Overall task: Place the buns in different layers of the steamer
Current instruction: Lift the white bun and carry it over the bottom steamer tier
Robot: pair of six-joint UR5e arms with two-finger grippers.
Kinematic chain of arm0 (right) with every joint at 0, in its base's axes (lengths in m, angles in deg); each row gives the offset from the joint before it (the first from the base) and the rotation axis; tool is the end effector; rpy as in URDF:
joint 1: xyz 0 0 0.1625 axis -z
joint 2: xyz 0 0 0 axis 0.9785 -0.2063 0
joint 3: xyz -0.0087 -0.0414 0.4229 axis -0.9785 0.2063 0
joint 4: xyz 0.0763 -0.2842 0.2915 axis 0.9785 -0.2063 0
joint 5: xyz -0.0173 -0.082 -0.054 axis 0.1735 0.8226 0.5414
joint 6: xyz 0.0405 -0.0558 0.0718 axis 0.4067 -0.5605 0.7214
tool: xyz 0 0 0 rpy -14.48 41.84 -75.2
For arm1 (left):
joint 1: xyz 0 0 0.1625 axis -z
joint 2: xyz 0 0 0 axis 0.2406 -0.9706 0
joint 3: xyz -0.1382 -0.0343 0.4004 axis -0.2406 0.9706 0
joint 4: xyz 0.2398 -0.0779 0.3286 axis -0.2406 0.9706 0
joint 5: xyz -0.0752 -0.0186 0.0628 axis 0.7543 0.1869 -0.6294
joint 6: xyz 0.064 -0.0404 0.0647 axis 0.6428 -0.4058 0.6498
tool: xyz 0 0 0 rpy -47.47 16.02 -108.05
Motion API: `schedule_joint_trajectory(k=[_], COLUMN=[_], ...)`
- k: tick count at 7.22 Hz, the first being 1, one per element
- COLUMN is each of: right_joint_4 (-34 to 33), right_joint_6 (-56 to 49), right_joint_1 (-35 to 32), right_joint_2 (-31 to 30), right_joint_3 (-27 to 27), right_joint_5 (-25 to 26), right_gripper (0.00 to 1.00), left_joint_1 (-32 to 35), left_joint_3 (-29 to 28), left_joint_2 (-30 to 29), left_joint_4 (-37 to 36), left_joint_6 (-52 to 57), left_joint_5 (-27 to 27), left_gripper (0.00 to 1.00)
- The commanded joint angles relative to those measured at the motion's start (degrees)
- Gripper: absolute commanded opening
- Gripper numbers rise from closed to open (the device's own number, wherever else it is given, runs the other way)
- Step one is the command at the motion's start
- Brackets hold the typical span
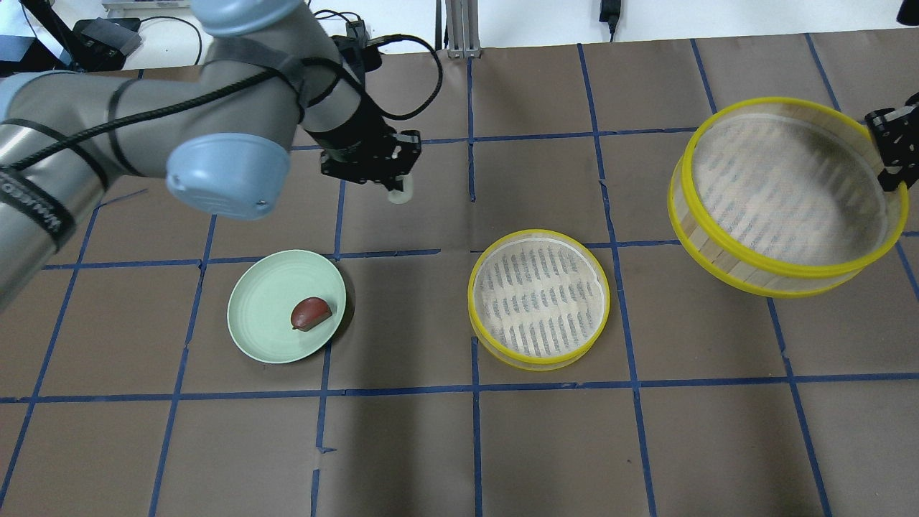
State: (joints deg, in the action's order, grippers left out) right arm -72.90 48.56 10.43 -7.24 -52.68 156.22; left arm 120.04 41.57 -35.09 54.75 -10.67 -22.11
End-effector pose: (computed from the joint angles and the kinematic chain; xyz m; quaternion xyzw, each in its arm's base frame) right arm -0.0670 -0.4812 0.4973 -0.0308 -0.9965 -0.0651 0.0420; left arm -0.3124 -0.5315 0.3598 0.0556 -0.9903 0.0454 0.1193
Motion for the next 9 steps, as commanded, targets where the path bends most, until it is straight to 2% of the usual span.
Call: schedule_joint_trajectory(k=[1, 3, 4, 5, 6, 9], right_joint_4=[-0.07, 0.02, 0.02, 0.02, 0.02, 0.02], right_joint_6=[0.01, -0.08, -0.08, 0.01, -0.08, 0.01], right_joint_1=[0.07, 0.07, 0.07, 0.07, 0.07, 0.07], right_joint_2=[-0.06, 0.03, 0.03, 0.03, 0.03, -0.06], right_joint_3=[-0.08, -0.08, -0.08, -0.08, -0.17, -0.08], right_joint_5=[-0.01, -0.01, -0.01, -0.01, -0.01, -0.01], right_gripper=[0.08, 0.08, 0.08, 0.08, 0.08, 0.08], left_joint_1=[5.31, 8.22, 9.62, 9.90, 10.51, 10.78], left_joint_3=[0.43, 1.23, 1.23, 1.49, 2.71, 3.96], left_joint_2=[-6.44, -6.63, -6.63, -6.63, -6.54, -3.65], left_joint_4=[-3.81, -3.55, -3.55, -2.94, -2.85, -2.06], left_joint_6=[-10.92, -17.62, -20.78, -20.29, -20.81, -19.94], left_joint_5=[2.80, 3.26, 3.35, 3.70, 3.88, 3.18], left_gripper=[0.00, 0.00, 0.06, 0.43, 0.99, 1.00])
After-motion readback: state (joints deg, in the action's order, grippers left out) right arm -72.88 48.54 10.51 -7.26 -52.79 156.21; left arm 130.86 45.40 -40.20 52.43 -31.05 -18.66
